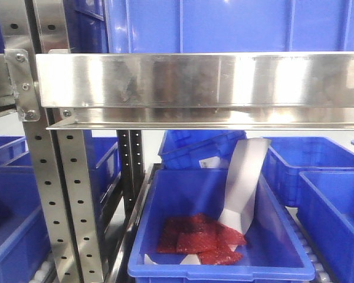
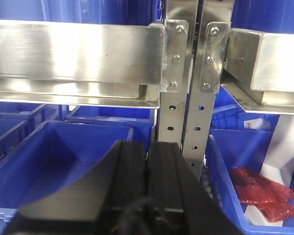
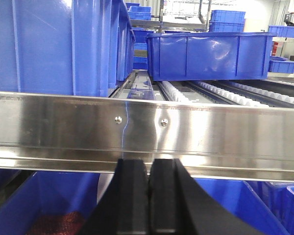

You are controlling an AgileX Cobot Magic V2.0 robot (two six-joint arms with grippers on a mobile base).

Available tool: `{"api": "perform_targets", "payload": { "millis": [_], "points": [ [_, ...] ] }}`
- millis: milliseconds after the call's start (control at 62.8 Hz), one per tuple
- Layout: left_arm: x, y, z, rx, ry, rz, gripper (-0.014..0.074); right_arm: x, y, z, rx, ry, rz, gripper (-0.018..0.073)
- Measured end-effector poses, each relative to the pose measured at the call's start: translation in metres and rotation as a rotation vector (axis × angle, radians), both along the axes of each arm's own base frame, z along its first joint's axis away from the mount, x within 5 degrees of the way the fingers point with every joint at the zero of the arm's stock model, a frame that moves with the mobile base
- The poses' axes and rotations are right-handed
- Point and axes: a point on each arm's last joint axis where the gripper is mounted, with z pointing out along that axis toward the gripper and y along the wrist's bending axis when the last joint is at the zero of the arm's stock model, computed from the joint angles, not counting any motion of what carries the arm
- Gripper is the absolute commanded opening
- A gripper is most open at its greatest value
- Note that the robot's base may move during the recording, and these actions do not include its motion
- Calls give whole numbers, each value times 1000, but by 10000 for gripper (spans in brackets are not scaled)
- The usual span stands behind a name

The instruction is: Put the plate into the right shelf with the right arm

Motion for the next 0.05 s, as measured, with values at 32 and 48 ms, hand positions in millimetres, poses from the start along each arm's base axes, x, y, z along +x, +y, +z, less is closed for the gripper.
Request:
{"api": "perform_targets", "payload": {
  "millis": [32,48],
  "points": [
    [0,0,0,0,0,0,-47,0,0,0,0,0,0,54],
    [0,0,0,0,0,0,-47,0,0,0,0,0,0,54]
  ]
}}
